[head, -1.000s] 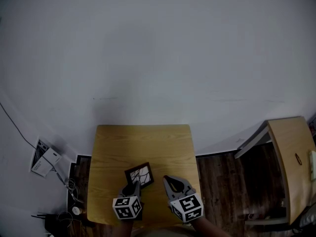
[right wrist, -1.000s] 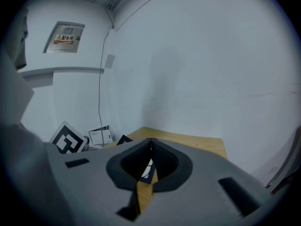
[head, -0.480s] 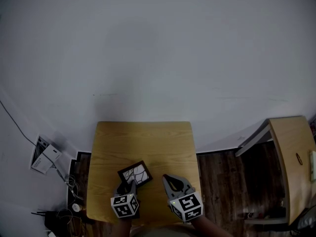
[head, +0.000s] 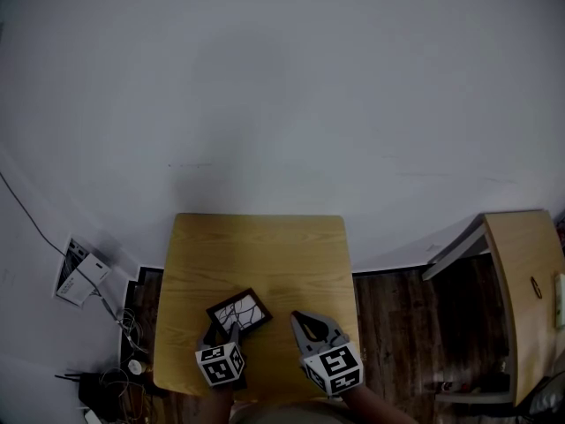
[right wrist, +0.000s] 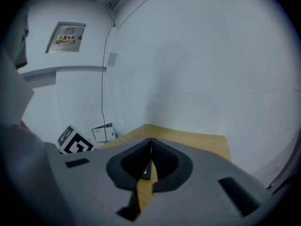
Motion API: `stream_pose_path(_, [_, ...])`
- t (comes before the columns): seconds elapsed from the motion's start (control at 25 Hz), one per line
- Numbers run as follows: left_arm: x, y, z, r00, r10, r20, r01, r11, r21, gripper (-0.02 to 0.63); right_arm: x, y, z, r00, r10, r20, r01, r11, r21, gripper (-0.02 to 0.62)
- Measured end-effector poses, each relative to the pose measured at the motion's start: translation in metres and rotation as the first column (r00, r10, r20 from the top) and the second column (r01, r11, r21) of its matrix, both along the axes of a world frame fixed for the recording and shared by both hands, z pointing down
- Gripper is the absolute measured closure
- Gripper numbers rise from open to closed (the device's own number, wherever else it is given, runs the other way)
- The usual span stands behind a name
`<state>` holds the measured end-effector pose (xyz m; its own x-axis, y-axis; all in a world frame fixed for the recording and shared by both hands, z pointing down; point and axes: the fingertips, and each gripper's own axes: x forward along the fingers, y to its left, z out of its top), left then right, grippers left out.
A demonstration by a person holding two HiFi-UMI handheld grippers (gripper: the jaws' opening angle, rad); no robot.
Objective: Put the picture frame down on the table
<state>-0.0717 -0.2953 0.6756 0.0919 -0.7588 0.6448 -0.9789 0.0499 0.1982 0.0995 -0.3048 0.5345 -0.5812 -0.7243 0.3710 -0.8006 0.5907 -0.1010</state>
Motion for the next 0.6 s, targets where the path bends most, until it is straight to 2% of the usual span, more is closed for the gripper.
stream_pose_path(0.2, [-0.003,0.004,0.003,1.000,-0.010,0.017,0.010,1.000,-0.002,0.348,0.003,0.000,0.001,1.000,-0.005,-0.002,0.005,1.000,-0.001,0.597])
stream_pose_path(0.6, [-0.001,0.010,-0.013,1.000,-0.017,0.001,0.017,0.999,0.051,0.351,0.001,0.008,0.002,1.000,-0.026,0.002,0.026,1.000,0.000,0.595])
